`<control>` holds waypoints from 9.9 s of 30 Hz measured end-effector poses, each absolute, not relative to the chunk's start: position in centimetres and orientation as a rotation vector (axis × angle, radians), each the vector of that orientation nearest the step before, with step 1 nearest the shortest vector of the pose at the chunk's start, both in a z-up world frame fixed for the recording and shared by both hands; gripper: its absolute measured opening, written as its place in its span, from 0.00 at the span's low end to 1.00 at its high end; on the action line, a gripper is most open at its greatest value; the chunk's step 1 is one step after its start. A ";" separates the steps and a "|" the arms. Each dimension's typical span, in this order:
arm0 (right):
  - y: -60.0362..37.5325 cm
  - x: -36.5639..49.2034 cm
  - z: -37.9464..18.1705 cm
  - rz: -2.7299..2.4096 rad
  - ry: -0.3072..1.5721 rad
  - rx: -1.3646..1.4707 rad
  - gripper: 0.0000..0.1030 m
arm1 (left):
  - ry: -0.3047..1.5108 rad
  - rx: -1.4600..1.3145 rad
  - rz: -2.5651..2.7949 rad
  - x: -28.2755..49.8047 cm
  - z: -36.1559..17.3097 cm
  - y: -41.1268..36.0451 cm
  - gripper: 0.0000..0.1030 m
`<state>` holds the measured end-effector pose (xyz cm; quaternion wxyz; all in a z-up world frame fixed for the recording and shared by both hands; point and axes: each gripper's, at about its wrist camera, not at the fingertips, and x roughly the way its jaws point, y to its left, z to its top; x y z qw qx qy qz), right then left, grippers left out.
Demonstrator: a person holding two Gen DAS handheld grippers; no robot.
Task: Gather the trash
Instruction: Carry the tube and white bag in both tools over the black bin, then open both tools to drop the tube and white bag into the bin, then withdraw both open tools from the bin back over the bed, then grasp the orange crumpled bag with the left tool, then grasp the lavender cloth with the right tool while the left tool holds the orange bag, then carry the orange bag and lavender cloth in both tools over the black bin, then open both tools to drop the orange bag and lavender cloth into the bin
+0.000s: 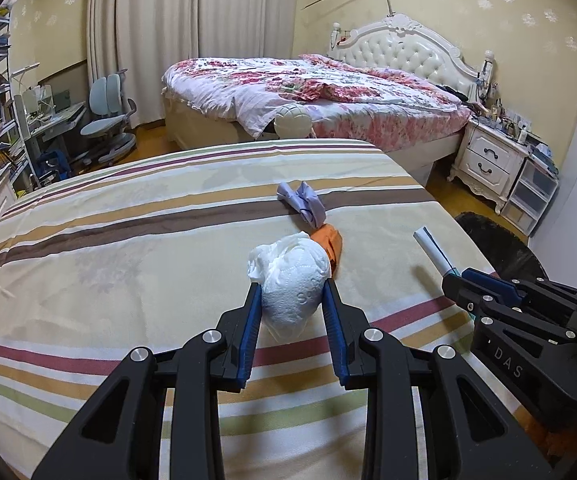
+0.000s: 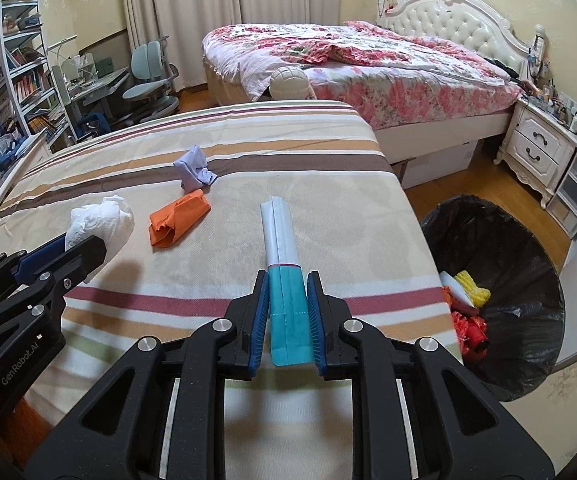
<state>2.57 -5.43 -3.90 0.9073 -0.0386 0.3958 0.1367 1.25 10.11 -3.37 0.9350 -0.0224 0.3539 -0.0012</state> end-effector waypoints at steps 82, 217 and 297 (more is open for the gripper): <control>-28.0 7.3 -4.7 -0.175 0.730 0.140 0.38 | 0.762 0.105 -0.245 11.6 -5.3 -13.0 0.61; -0.2 4.1 -4.6 0.336 0.847 -0.147 0.34 | 0.802 -0.173 0.135 2.4 -4.7 16.5 0.37; -26.9 5.3 -3.7 -0.147 0.717 0.101 0.31 | 0.666 0.100 -0.272 8.5 -3.2 -10.8 0.65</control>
